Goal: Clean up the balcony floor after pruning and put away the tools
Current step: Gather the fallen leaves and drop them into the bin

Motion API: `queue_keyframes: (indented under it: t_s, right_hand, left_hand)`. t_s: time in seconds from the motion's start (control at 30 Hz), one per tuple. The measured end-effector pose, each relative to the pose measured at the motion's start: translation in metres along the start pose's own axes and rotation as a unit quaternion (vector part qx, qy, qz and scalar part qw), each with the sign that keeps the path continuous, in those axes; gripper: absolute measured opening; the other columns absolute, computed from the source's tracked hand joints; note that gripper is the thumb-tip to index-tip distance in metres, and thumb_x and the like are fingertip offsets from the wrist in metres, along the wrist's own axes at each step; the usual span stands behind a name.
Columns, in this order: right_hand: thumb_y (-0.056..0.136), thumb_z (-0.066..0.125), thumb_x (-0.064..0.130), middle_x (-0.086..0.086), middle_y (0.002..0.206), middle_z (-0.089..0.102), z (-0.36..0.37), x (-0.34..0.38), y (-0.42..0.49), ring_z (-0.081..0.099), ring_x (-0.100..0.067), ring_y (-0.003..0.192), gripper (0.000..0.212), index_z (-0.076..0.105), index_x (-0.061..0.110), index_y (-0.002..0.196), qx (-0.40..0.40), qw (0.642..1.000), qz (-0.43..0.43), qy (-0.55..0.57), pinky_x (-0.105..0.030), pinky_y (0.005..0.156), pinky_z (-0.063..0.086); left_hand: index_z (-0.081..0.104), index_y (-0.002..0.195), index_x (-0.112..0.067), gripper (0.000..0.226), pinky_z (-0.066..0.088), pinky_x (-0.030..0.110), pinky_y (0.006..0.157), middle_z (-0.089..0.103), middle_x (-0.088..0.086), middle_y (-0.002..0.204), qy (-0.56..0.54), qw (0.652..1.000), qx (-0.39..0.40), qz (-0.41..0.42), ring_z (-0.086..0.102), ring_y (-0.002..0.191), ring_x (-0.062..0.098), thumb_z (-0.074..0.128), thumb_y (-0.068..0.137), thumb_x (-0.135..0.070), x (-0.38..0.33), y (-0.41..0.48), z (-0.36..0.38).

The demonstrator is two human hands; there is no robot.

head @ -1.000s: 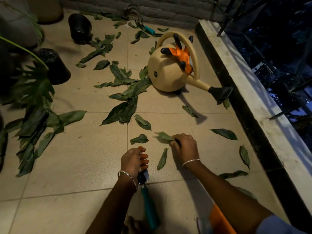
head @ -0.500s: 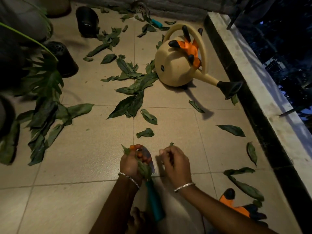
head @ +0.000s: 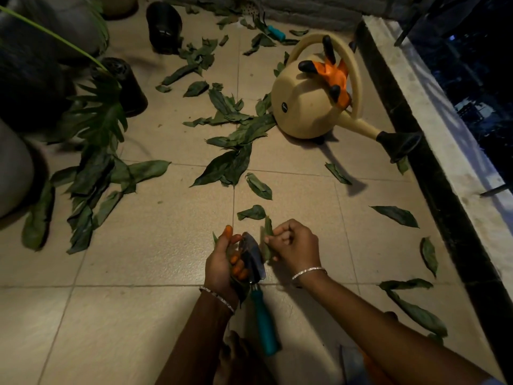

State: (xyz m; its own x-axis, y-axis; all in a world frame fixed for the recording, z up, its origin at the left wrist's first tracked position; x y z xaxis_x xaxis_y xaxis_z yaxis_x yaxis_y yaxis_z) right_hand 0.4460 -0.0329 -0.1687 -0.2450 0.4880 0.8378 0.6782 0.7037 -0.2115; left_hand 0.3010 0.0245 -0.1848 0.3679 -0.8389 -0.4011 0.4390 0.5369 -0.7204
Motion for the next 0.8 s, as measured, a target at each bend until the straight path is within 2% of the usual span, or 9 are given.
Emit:
queue_keyframes:
  t_s: [0.1, 0.17, 0.23, 0.33, 0.43, 0.5, 0.57, 0.7, 0.8]
  right_hand:
    - [0.078, 0.081, 0.013, 0.000, 0.068, 0.066, 0.017, 0.040, -0.027, 0.062, -0.003, 0.058, 0.014, 0.068, 0.011, 0.081, 0.073, 0.995, -0.057, 0.034, -0.022, 0.053, 0.054]
    - [0.078, 0.081, 0.015, 0.000, 0.070, 0.070, 0.029, 0.047, -0.039, 0.067, -0.008, 0.063, 0.012, 0.070, 0.013, 0.081, 0.107, 0.991, -0.075, 0.038, -0.031, 0.059, 0.060]
    - [0.079, 0.079, 0.017, 0.001, 0.072, 0.072, 0.037, 0.044, -0.043, 0.070, -0.014, 0.068, 0.007, 0.072, 0.016, 0.082, 0.129, 0.988, -0.077, 0.042, -0.040, 0.065, 0.061]
    - [0.083, 0.075, 0.024, 0.000, 0.072, 0.071, 0.037, 0.042, -0.036, 0.068, -0.017, 0.069, 0.009, 0.075, 0.015, 0.081, 0.143, 0.985, -0.083, 0.044, -0.037, 0.067, 0.059]
    - [0.087, 0.069, 0.019, 0.001, 0.074, 0.069, 0.028, 0.037, -0.011, 0.064, -0.009, 0.071, 0.009, 0.072, 0.014, 0.081, 0.077, 0.992, -0.094, 0.018, -0.023, 0.068, 0.053]
    - [0.089, 0.063, 0.011, 0.004, 0.084, 0.069, 0.024, 0.026, 0.017, 0.062, -0.007, 0.076, 0.009, 0.070, 0.017, 0.091, 0.024, 0.989, -0.133, -0.054, -0.023, 0.071, 0.053]
    - [0.087, 0.059, 0.005, 0.002, 0.103, 0.066, 0.025, 0.014, 0.043, 0.061, -0.011, 0.091, 0.028, 0.067, 0.019, 0.110, 0.017, 0.975, -0.170, -0.141, -0.027, 0.081, 0.052]
    - [0.087, 0.066, 0.009, -0.004, 0.130, 0.058, 0.041, -0.004, 0.074, 0.050, -0.022, 0.114, 0.047, 0.060, 0.022, 0.132, 0.079, 0.925, -0.241, -0.283, -0.025, 0.094, 0.038]
    - [0.088, 0.068, 0.010, -0.008, 0.112, 0.067, 0.051, -0.008, 0.078, 0.057, -0.028, 0.104, 0.031, 0.070, 0.016, 0.118, 0.077, 0.903, -0.282, -0.316, -0.031, 0.087, 0.044]
  left_hand:
    - [0.060, 0.083, -0.014, 0.040, 0.036, 0.023, 0.048, 0.045, 0.006, 0.062, 0.042, 0.998, 0.025, 0.027, 0.043, 0.049, 0.018, 0.071, 0.081, -0.052, 0.000, 0.002, -0.002]
    - [0.062, 0.083, -0.011, 0.039, 0.049, 0.027, 0.056, 0.061, 0.013, 0.073, 0.043, 0.998, 0.032, 0.032, 0.061, 0.063, 0.025, 0.069, 0.085, -0.049, -0.001, -0.002, 0.001]
    - [0.062, 0.081, -0.007, 0.035, 0.055, 0.029, 0.055, 0.070, 0.016, 0.078, 0.050, 0.998, 0.018, 0.043, 0.070, 0.069, 0.025, 0.064, 0.091, -0.041, -0.003, -0.004, 0.003]
    - [0.057, 0.072, -0.010, 0.038, 0.054, 0.031, 0.057, 0.063, 0.012, 0.067, 0.063, 0.993, -0.039, 0.088, 0.064, 0.060, 0.024, 0.056, 0.095, -0.040, -0.010, -0.003, -0.003]
    - [0.050, 0.070, -0.012, 0.041, 0.046, 0.032, 0.061, 0.052, 0.005, 0.061, 0.065, 0.986, -0.084, 0.132, 0.053, 0.061, 0.021, 0.047, 0.099, -0.041, -0.020, 0.002, -0.017]
    - [0.048, 0.072, -0.014, 0.041, 0.047, 0.035, 0.064, 0.048, 0.003, 0.058, 0.052, 0.987, -0.074, 0.130, 0.053, 0.060, 0.021, 0.044, 0.100, -0.044, -0.024, 0.003, -0.023]
    - [0.048, 0.075, -0.014, 0.040, 0.051, 0.036, 0.066, 0.044, 0.001, 0.057, 0.032, 0.990, -0.062, 0.120, 0.051, 0.055, 0.017, 0.043, 0.100, -0.046, -0.025, 0.004, -0.027]
    - [0.054, 0.083, -0.012, 0.040, 0.039, 0.023, 0.043, 0.034, -0.002, 0.057, 0.057, 0.986, -0.073, 0.140, 0.034, 0.044, 0.009, 0.042, 0.100, -0.046, -0.027, -0.002, -0.028]
    - [0.057, 0.085, -0.013, 0.038, 0.032, 0.022, 0.041, 0.032, -0.003, 0.056, 0.053, 0.987, -0.067, 0.133, 0.031, 0.042, 0.008, 0.044, 0.100, -0.045, -0.030, -0.005, -0.028]
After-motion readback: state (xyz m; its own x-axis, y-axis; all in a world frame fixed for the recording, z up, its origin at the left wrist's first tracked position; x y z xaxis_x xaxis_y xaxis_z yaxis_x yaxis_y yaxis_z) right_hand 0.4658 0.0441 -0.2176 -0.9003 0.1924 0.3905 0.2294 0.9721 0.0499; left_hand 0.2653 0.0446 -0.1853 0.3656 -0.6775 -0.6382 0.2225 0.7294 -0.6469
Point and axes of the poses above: each hand's wrist, its own y-axis towards the middle knuckle, its own z-axis out of the palm, x = y × z, the point moved 3 cm from there along y, towards the middle knuckle
